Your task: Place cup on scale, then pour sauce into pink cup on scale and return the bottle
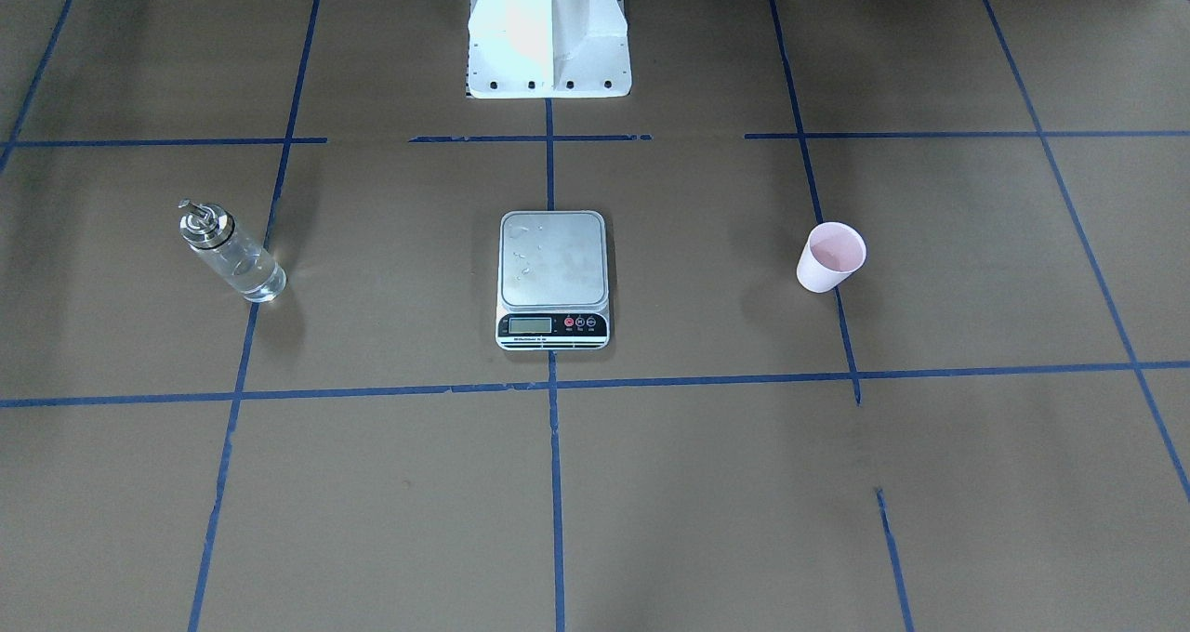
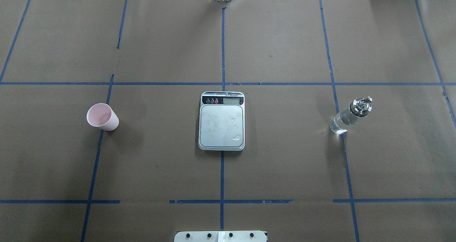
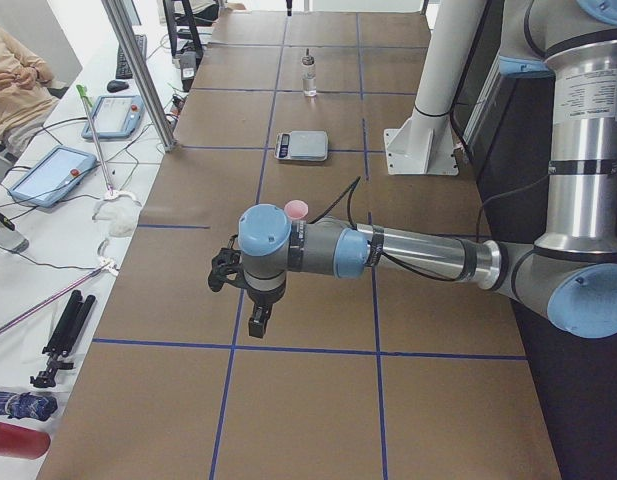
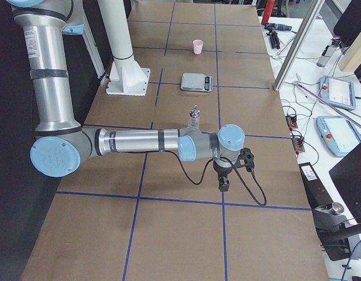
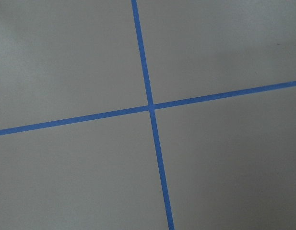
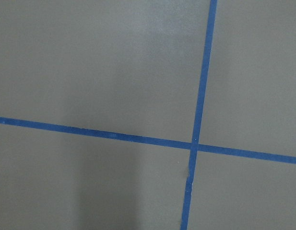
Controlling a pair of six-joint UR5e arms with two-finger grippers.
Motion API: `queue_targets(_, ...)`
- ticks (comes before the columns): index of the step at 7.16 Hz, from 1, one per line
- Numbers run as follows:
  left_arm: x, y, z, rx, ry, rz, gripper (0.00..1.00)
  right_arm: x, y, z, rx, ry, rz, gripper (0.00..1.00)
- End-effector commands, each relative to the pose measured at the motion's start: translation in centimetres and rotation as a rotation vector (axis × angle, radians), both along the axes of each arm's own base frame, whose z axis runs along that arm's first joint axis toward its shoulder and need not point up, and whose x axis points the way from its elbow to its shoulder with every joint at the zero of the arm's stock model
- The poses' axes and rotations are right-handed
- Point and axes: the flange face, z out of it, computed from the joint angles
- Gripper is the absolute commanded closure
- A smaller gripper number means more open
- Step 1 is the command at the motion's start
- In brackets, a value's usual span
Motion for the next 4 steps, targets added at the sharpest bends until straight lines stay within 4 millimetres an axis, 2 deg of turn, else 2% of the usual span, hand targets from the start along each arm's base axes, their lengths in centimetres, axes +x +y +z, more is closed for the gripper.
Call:
queue_targets(1, 6.5, -0.8, -0.6, 0.054, 0.05, 0.136, 0.0, -0.5, -0.3, 0.0, 0.008, 0.004, -0.008, 0.0)
queue_targets(2, 11.1, -0.9, -2.0, 0.065, 0.102, 0.184, 0.0, -1.2, -0.2, 0.2, 0.004, 0.005, -0.022, 0.0)
queue_targets(3, 19.0, -0.4, -4.8, 0.011, 0.164, 0.19, 0.0, -1.7, -0.1, 0.1, 0.006, 0.001, -0.031, 0.0)
queue_targets(4, 23.5, 0.5, -6.9, -0.041, 0.226, 0.13, 0.0, -2.1, 0.0, -0.1, 0.009, -0.005, -0.039, 0.0)
